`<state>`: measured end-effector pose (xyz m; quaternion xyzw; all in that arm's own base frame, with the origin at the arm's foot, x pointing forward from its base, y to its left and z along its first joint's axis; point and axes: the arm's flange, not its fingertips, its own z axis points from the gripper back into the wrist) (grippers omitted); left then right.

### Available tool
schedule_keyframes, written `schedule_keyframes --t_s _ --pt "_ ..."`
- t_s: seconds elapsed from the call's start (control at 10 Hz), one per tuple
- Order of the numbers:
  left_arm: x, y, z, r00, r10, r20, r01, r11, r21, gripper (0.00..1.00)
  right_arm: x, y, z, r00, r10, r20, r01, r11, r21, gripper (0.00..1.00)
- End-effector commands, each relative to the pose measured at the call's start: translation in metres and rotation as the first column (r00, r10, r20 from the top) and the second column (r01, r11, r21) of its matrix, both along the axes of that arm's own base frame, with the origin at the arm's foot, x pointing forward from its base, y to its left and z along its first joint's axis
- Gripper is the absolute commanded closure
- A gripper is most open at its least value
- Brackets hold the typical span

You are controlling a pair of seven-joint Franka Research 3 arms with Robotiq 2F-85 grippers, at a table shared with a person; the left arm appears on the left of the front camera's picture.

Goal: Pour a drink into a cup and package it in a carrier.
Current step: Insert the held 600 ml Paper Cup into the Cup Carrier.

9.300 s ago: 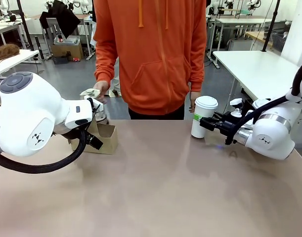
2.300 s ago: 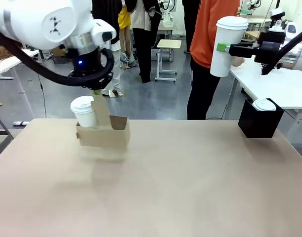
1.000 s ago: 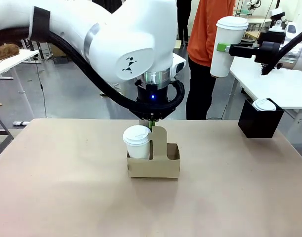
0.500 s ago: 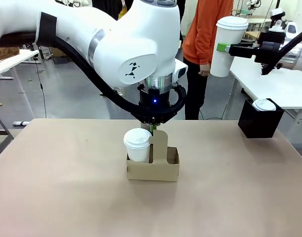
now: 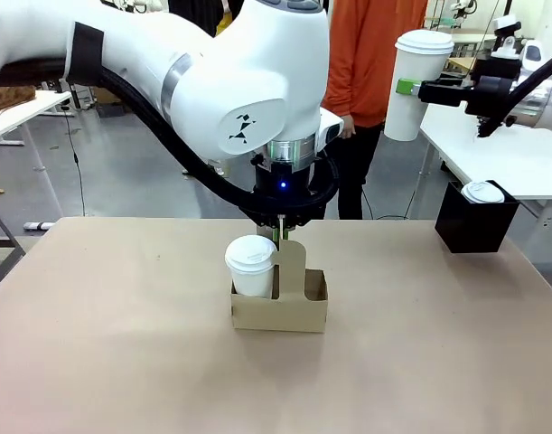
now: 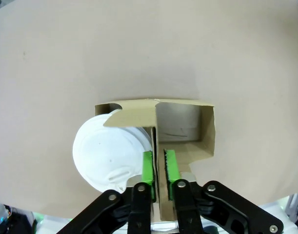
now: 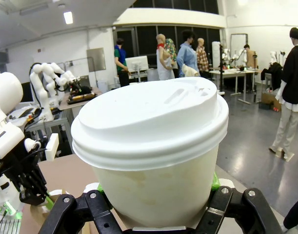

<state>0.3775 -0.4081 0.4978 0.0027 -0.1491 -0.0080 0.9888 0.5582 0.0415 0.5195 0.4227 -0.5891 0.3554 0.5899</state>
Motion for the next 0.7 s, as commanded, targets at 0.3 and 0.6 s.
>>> schedule_keyframes --t_s 0.3,0.6 --pt "-0.024 0.058 0.05 0.968 -0.252 -0.008 0.251 0.964 -0.089 0.0 0.029 0.02 -0.036 0.965 0.261 0.022 -0.261 0.965 0.038 0.2" --pt "-0.03 0.134 0.07 0.83 -0.556 0.03 0.555 0.821 -0.135 0.0 0.028 0.079 -0.071 0.894 0.427 0.134 -0.43 0.903 -0.007 0.2"
